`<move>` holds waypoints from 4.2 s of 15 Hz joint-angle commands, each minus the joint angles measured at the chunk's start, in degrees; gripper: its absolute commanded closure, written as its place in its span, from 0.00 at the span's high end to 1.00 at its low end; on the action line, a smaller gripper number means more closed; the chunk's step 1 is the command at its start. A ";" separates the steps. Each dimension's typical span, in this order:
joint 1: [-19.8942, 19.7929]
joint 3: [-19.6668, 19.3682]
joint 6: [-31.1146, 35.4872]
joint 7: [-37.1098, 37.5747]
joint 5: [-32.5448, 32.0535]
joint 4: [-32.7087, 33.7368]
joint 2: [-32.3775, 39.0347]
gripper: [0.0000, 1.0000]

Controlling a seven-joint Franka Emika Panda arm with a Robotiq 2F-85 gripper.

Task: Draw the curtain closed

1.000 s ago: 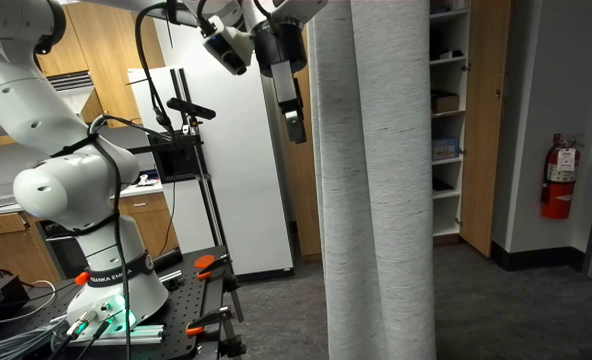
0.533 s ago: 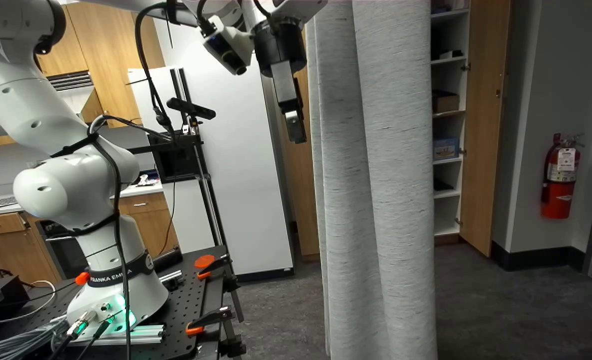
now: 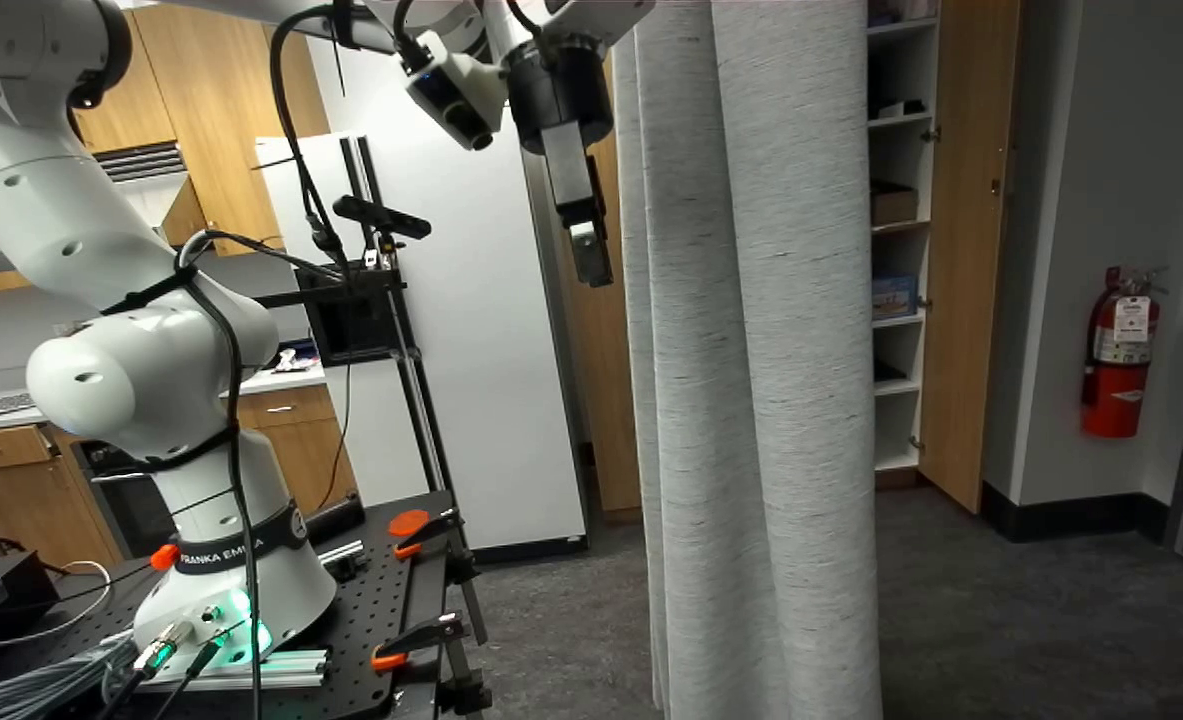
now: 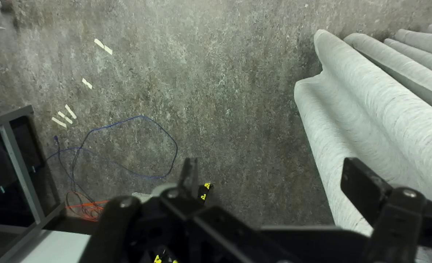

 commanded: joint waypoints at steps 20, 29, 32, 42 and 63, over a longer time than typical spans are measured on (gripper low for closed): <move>6.33 -3.09 7.81 -7.94 13.92 1.51 0.08 1.00; 8.50 -2.72 15.02 -11.16 21.45 2.63 0.02 1.00; 8.48 -2.73 15.02 -11.14 21.44 2.35 0.09 1.00; 9.44 -4.11 17.26 -21.48 18.47 9.32 6.42 1.00; 10.14 -4.49 6.81 -54.90 33.93 20.27 12.58 1.00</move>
